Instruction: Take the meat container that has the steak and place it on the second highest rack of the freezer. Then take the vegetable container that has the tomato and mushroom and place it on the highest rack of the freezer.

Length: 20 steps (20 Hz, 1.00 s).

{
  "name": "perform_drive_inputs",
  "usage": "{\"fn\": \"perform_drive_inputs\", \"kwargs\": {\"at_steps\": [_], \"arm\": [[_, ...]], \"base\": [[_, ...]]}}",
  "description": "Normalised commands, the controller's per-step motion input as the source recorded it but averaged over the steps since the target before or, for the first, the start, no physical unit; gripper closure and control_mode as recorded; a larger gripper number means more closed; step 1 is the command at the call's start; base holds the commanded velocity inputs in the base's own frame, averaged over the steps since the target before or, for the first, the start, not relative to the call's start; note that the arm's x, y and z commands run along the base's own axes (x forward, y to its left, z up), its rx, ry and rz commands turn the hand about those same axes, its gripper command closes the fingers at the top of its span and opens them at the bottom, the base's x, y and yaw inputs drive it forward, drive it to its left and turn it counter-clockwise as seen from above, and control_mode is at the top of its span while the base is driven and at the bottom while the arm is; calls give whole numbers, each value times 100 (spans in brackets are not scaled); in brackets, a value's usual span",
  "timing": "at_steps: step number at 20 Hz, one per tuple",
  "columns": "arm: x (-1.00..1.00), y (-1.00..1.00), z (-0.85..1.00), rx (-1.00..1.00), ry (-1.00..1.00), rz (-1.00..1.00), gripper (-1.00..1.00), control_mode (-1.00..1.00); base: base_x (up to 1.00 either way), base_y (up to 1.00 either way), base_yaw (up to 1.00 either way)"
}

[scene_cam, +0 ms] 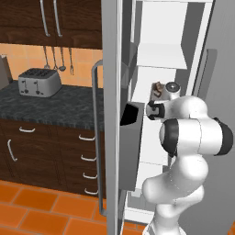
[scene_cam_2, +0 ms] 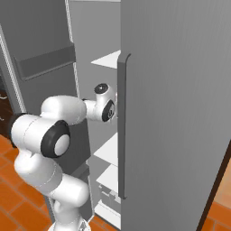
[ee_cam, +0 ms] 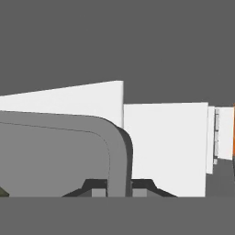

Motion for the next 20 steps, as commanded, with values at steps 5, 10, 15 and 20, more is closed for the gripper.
{"fn": "perform_drive_inputs", "kwargs": {"at_steps": [5, 10, 15, 20], "arm": [[62, -27, -19, 0, 0, 0, 100, -100], [45, -20, -34, 0, 0, 0, 100, -100], [55, -5, -18, 0, 0, 0, 100, -100], [33, 0, -14, 0, 0, 0, 100, -100]], "base": [[0, 0, 0], [0, 0, 0], [0, 0, 0], [0, 0, 0]]}}
